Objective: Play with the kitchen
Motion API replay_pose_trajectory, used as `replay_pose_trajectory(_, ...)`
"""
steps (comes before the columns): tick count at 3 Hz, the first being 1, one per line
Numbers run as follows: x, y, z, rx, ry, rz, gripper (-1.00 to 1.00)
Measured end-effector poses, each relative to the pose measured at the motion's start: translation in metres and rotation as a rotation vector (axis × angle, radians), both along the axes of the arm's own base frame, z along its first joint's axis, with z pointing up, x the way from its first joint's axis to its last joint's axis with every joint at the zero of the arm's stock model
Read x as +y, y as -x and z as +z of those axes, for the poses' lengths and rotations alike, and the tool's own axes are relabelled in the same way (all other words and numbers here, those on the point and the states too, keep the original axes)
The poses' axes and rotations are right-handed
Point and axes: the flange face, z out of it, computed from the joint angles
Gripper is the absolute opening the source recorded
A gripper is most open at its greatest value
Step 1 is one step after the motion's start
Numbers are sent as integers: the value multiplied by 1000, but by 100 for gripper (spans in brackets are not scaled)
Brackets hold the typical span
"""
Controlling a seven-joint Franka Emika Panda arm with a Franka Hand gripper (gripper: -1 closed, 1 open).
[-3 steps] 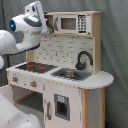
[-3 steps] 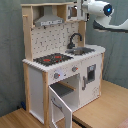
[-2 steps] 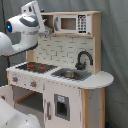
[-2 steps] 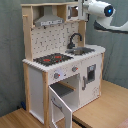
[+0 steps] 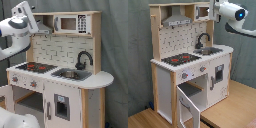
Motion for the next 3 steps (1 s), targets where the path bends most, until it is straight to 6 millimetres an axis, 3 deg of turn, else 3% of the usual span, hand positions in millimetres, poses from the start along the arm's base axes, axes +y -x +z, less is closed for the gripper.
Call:
replay_pose_trajectory(1,17,28,-7,-31,34,-28,100)
replay_pose_trajectory(3,59,79,-38,-77,113,-80,100)
